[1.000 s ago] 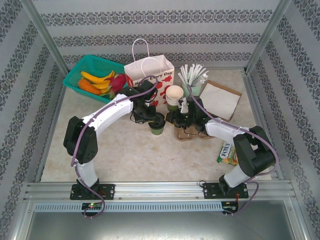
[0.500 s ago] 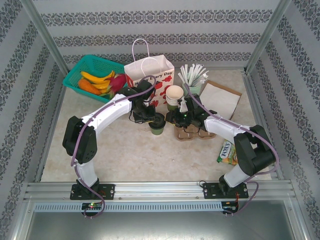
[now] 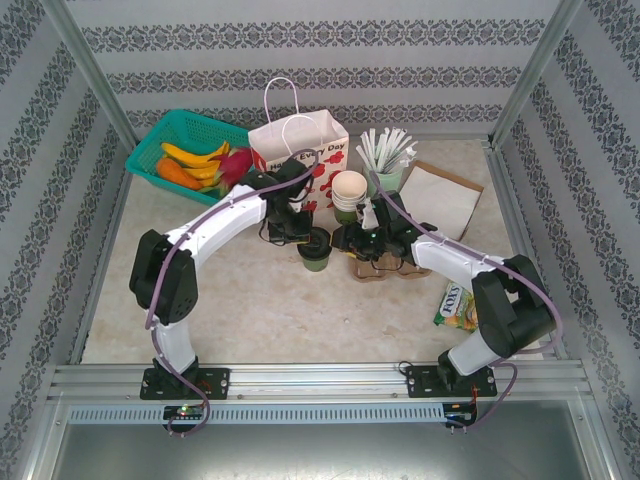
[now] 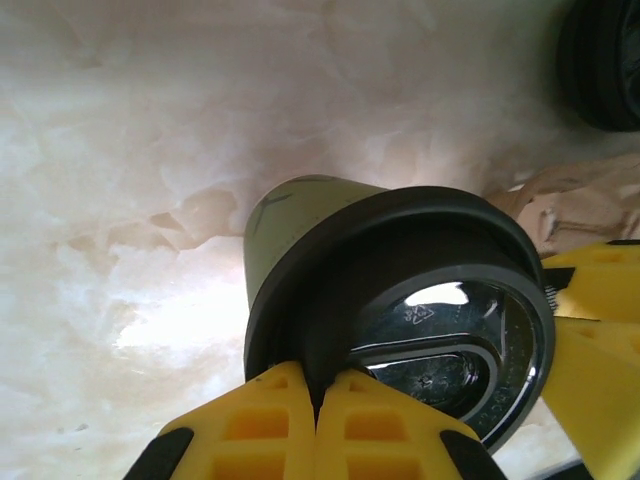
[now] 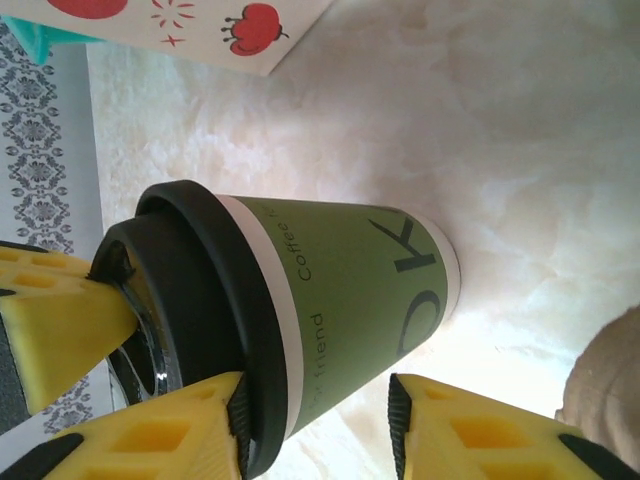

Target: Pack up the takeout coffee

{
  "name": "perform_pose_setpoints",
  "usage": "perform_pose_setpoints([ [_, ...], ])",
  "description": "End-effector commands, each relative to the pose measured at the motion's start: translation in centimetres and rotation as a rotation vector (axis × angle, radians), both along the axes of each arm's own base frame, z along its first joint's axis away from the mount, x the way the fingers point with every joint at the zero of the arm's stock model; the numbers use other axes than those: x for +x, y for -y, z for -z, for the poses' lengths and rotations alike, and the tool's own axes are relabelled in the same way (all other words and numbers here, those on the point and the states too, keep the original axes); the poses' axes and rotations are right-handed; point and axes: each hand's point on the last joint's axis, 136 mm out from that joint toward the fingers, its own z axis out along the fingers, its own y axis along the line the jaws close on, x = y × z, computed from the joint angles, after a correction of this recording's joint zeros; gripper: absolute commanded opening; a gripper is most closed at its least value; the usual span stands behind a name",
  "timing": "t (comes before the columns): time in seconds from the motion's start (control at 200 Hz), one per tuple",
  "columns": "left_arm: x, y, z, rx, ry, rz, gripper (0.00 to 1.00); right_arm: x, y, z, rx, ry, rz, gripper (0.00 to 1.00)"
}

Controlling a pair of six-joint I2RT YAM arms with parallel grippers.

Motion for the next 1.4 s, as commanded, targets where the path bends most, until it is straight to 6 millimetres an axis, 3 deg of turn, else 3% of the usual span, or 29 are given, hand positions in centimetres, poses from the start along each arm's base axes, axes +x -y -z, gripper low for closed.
perform_pose_setpoints([
  [0.0, -1.9, -2.9, 1.4, 0.228, -0.07, 0.103, 0.0, -1.4, -0.4, -2.0, 0.016, -0.035, -0.027, 0.45],
  [0.125, -1.7, -2.1, -0.9, 0.24, -0.023, 0.152, 0.0, -0.6, 0.0, -3.0, 0.027, -0.016, 0.016, 0.45],
  [0.34, -1.6, -0.4, -2.9, 0.212, 0.035, 0.223, 0.0, 0.0, -0.3, -2.7, 0.063, -0.027, 0.022, 0.46],
  [0.54, -2.6, 0.5, -0.8, 0.238, -0.015, 0.32, 0.0, 0.6, -1.0, -2.8, 0.095, -0.03, 0.016, 0.46],
  [0.794, -3.0, 0.7, 0.6, 0.242, -0.011, 0.367, 0.0, 1.2, 1.1, -1.4, 0.032, -0.043, 0.115, 0.47],
  [1.119, -2.9, 1.3, 0.8, 0.211, -0.016, 0.347, 0.0, 0.6, -1.6, -1.5, 0.092, -0.061, -0.049, 0.46],
  [1.254, -3.1, 1.7, 1.1, 0.184, -0.019, 0.332, 0.0, -0.1, -2.0, -0.1, 0.076, -0.099, -0.072, 0.46],
  [1.394, -3.7, 2.0, 3.0, 0.155, -0.043, 0.293, 0.0, -2.5, -1.5, 4.4, 0.028, -0.214, -0.104, 0.46],
])
